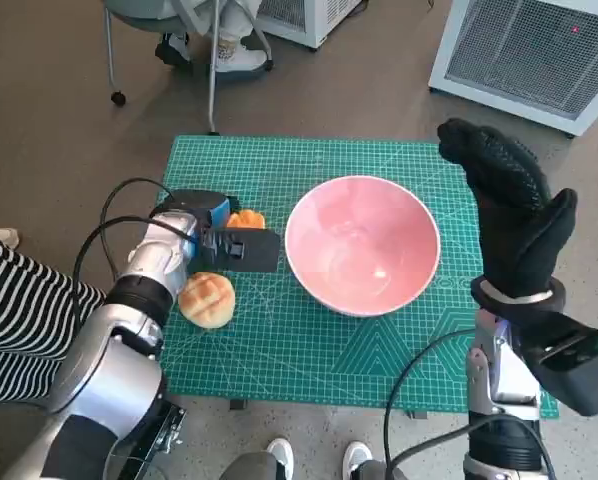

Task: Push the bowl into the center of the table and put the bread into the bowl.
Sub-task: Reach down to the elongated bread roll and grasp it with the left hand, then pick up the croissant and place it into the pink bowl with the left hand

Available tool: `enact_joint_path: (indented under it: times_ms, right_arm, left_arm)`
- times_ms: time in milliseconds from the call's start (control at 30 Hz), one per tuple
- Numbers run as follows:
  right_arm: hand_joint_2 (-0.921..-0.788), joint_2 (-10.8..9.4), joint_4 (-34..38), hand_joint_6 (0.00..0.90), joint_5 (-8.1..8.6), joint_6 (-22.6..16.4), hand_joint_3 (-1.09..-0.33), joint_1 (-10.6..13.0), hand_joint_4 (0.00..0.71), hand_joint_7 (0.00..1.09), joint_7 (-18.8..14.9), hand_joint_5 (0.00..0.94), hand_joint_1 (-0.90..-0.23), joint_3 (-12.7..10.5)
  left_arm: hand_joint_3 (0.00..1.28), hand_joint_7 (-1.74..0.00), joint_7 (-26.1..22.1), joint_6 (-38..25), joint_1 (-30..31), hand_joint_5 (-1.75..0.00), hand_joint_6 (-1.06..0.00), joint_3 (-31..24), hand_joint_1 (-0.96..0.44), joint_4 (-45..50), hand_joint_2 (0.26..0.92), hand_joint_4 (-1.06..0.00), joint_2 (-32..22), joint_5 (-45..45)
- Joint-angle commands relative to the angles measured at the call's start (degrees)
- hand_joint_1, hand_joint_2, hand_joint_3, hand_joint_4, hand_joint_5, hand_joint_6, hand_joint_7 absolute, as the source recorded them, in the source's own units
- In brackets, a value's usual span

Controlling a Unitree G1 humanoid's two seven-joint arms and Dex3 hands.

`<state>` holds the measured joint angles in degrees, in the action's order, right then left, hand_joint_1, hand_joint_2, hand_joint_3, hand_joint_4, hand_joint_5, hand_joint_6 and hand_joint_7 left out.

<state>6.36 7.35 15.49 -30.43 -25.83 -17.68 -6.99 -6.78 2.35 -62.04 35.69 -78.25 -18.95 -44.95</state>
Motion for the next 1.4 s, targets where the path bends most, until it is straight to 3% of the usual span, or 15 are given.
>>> enact_joint_path:
  times_ms: [33,133,233,567,967,1400]
  right_arm:
    - [-0.921,0.02,0.38,0.151,-0.03,0.77,-0.694,1.13,0.232,0.36,0.21,0.000,-0.696,-0.20]
    - [-0.921,0.04,0.56,0.150,0.02,0.76,-0.696,1.04,0.232,0.36,0.15,0.000,-0.696,-0.23]
    - [-0.921,0.03,0.68,0.150,0.00,0.80,-0.697,1.01,0.232,0.36,0.14,0.000,-0.696,-0.21]
    - [-0.921,0.18,0.79,0.148,-0.08,0.70,-0.698,1.21,0.232,0.36,-0.06,0.000,-0.696,-0.14]
    - [-0.921,0.56,0.34,0.147,0.29,0.76,-0.698,1.20,0.232,0.37,-0.40,0.000,-0.693,-0.23]
    - [-0.921,0.60,0.68,0.146,0.35,0.50,-0.700,1.21,0.232,0.37,-0.75,0.000,-0.698,-0.12]
  left_arm:
    - [0.09,-1.03,0.75,1.89,2.18,-1.00,-0.62,0.75,-0.14,-0.59,0.898,-0.58,0.30,-0.64]
    - [0.09,-1.07,1.38,2.25,1.99,-1.21,-0.63,0.77,-0.05,-0.59,0.913,-0.60,0.06,-0.67]
    - [0.08,-1.06,2.00,2.66,1.60,-1.26,-0.65,0.71,-0.02,-0.57,0.918,-0.65,-0.29,-0.60]
    - [0.05,-1.06,3.05,3.88,-1.12,-1.23,-0.64,-1.53,0.00,0.02,0.920,-0.71,-1.41,1.25]
    - [0.05,-1.11,6.17,11.57,-6.32,-1.17,-0.65,-9.70,0.00,4.50,0.920,-0.71,-3.37,8.27]
    - [0.04,-1.15,9.36,22.30,-3.69,-1.13,-0.66,-15.95,0.00,21.10,0.920,-0.71,-5.04,13.74]
